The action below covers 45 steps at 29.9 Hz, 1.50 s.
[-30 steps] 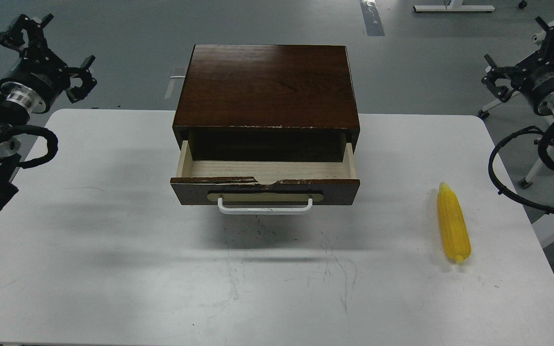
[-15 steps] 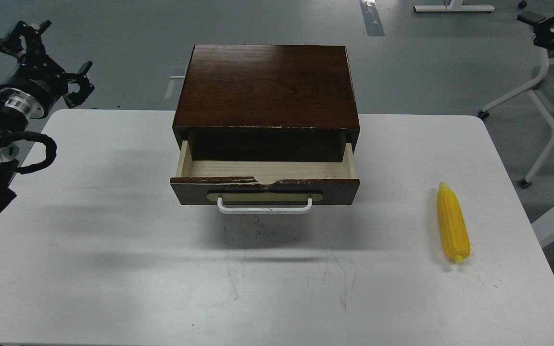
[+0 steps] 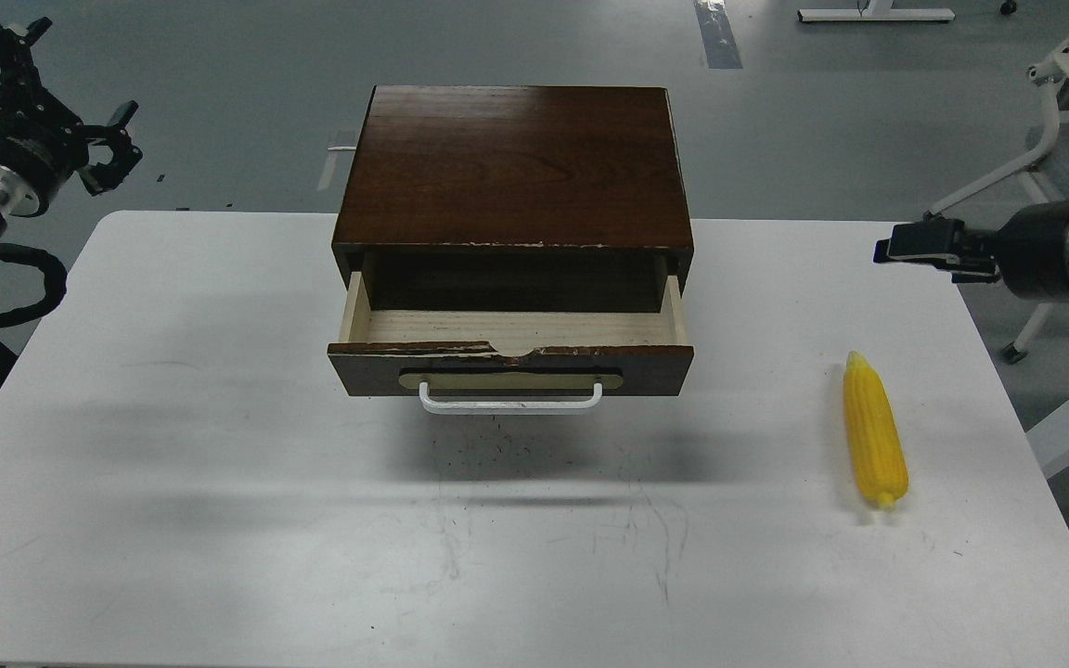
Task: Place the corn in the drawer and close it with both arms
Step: 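Reach the right gripper down and grasp the yellow corn cob, then lift the corn with the right gripper and carry it over the drawer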
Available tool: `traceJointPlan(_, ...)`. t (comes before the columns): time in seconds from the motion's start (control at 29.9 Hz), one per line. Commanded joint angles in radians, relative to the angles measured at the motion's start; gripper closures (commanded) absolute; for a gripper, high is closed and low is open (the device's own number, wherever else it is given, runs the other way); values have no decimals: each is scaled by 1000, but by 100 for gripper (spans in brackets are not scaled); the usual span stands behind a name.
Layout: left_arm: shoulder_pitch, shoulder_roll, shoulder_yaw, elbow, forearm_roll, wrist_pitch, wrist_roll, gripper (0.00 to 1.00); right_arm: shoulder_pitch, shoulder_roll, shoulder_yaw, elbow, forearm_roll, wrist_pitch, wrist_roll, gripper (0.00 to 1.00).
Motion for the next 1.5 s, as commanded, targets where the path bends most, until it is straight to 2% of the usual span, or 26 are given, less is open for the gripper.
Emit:
traceJointPlan(0.0, 3, 5, -1, -1, -2, 0, -5, 2, -100, 12, -11, 24, -75, 0, -12, 0)
traceJointPlan(0.17, 3, 13, -2, -1, -3, 0, -8, 2, -180, 55, -13, 17, -137, -16, -12, 2)
traceJointPlan(0.33, 15, 16, 0, -1, -2, 0, -7, 2, -244, 84, -16, 7, -143, -31, -18, 17)
traceJointPlan(0.57, 22, 11, 2, -1, 1, 0, 2, 2, -281, 86, -16, -19, -143, -36, -26, 28)
traceJointPlan(0.67, 23, 11, 2, -1, 1, 0, -1, 2, -286, 86, -14, -19, -140, -41, -26, 40)
traceJointPlan(0.8, 26, 8, 2, 0, 3, 0, -1, 2, -287, 86, -16, -12, -134, -41, -22, 52)
traceJointPlan(0.87, 26, 6, 2, 0, 6, 0, -2, 2, -300, 87, -14, -15, -137, -41, -22, 68)
traceJointPlan(1.0, 26, 8, 2, 0, 6, 0, -2, 2, -301, 97, -14, -18, -137, -41, -20, 75)
traceJointPlan(1.07, 28, 14, 3, 2, 6, 0, -2, 2, -298, 94, -3, -16, -134, -41, -17, 84)
traceJointPlan(1.27, 26, 17, 2, 2, 6, 0, -1, 2, -222, 58, 43, -7, -128, -31, -12, 88)
traceJointPlan(1.47, 22, 17, 3, 0, 11, 0, 13, 2, 28, 28, 50, 17, -129, -25, 21, 97)
